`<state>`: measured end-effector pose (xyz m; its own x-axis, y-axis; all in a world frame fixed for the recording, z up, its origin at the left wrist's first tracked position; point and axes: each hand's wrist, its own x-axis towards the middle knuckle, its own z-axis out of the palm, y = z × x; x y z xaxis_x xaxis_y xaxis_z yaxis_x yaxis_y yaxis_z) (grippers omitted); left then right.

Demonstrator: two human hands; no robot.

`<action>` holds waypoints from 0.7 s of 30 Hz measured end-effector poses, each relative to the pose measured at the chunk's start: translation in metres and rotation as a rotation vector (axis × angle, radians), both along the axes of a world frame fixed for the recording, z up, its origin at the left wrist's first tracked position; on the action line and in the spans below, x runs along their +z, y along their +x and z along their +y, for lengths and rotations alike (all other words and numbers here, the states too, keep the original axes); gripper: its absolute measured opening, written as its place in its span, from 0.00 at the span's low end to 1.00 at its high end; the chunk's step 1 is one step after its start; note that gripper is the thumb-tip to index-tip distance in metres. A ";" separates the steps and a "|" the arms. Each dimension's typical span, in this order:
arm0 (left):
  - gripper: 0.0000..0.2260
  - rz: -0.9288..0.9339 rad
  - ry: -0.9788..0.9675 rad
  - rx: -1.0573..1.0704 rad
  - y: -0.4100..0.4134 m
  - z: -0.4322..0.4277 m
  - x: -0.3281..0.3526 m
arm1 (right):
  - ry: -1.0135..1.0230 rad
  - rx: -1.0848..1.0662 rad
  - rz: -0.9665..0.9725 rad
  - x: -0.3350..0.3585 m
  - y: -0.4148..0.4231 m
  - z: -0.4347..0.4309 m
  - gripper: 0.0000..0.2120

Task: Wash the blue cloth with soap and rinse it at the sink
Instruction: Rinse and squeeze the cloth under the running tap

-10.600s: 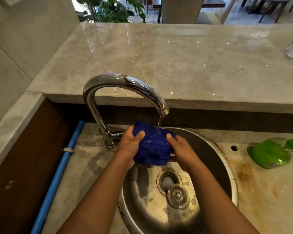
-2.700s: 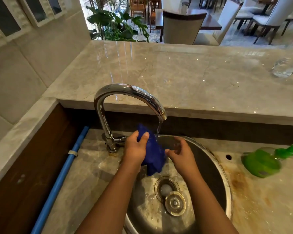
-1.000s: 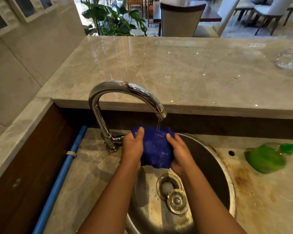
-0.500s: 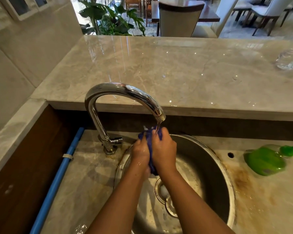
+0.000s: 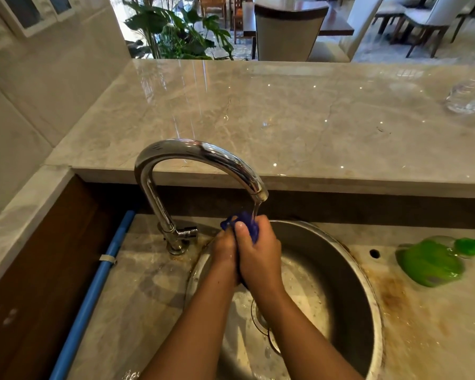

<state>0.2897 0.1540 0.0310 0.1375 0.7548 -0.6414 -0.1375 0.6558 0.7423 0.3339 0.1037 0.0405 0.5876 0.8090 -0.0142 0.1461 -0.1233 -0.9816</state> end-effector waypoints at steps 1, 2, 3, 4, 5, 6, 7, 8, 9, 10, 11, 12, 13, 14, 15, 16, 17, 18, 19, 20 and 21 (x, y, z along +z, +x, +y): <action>0.12 -0.005 -0.030 -0.024 0.000 -0.003 0.005 | -0.028 -0.029 -0.065 -0.002 0.000 0.003 0.06; 0.14 -0.014 -0.042 -0.032 0.000 -0.006 0.006 | -0.074 -0.067 -0.106 -0.007 0.005 0.007 0.07; 0.15 -0.032 -0.040 -0.050 0.000 -0.008 0.006 | -0.141 -0.093 -0.126 -0.012 0.015 0.011 0.07; 0.15 -0.035 -0.023 -0.092 0.000 -0.011 0.008 | -0.202 -0.103 -0.110 -0.017 0.025 0.014 0.06; 0.14 -0.030 0.012 -0.128 0.000 -0.014 0.010 | -0.237 -0.103 -0.064 -0.021 0.034 0.016 0.05; 0.11 -0.029 0.053 -0.149 0.000 -0.017 0.009 | -0.254 -0.106 -0.025 -0.024 0.040 0.017 0.06; 0.08 -0.020 0.085 -0.148 0.000 -0.018 0.009 | -0.257 -0.120 -0.009 -0.024 0.044 0.016 0.08; 0.06 -0.008 0.093 -0.130 0.000 -0.017 0.010 | -0.246 -0.145 -0.003 -0.022 0.046 0.014 0.10; 0.05 0.006 0.090 -0.089 -0.001 -0.013 0.010 | -0.206 -0.170 0.007 -0.018 0.047 0.012 0.09; 0.05 0.013 0.081 -0.033 -0.004 -0.006 0.005 | -0.144 -0.176 0.031 -0.014 0.045 0.008 0.08; 0.05 0.030 0.077 0.012 -0.007 -0.001 0.005 | -0.075 -0.153 0.057 -0.008 0.041 0.005 0.06; 0.07 0.037 0.066 0.044 -0.009 0.002 0.005 | -0.022 -0.097 0.077 -0.002 0.035 0.002 0.05; 0.08 0.031 0.043 0.046 -0.009 0.004 0.006 | -0.003 -0.013 0.064 0.004 0.027 -0.001 0.04; 0.10 -0.020 -0.014 0.051 -0.008 0.003 0.008 | 0.000 0.074 0.007 0.009 0.017 -0.003 0.04; 0.12 -0.087 -0.084 0.045 -0.006 0.000 0.010 | -0.016 0.133 -0.092 0.011 0.010 -0.002 0.05; 0.14 -0.147 -0.133 0.034 -0.003 -0.005 0.013 | -0.045 0.150 -0.215 0.009 0.008 0.001 0.07; 0.15 -0.170 -0.151 0.030 0.001 -0.010 0.013 | -0.083 0.133 -0.329 0.007 0.009 0.005 0.09; 0.15 -0.143 -0.148 0.007 0.002 -0.011 0.007 | -0.127 0.107 -0.393 0.002 0.015 0.010 0.10; 0.15 -0.094 -0.129 -0.006 0.002 -0.013 0.005 | -0.169 0.090 -0.396 -0.001 0.021 0.014 0.10; 0.15 -0.076 -0.118 -0.029 0.000 -0.015 0.003 | -0.209 0.075 -0.355 -0.005 0.028 0.017 0.09; 0.15 -0.117 -0.111 -0.041 -0.002 -0.017 0.004 | -0.241 0.051 -0.284 -0.008 0.034 0.019 0.10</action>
<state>0.2878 0.1372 0.0353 0.2453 0.6727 -0.6981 -0.1899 0.7395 0.6459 0.3682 0.1230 0.0325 0.5544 0.8308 -0.0502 0.4200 -0.3313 -0.8449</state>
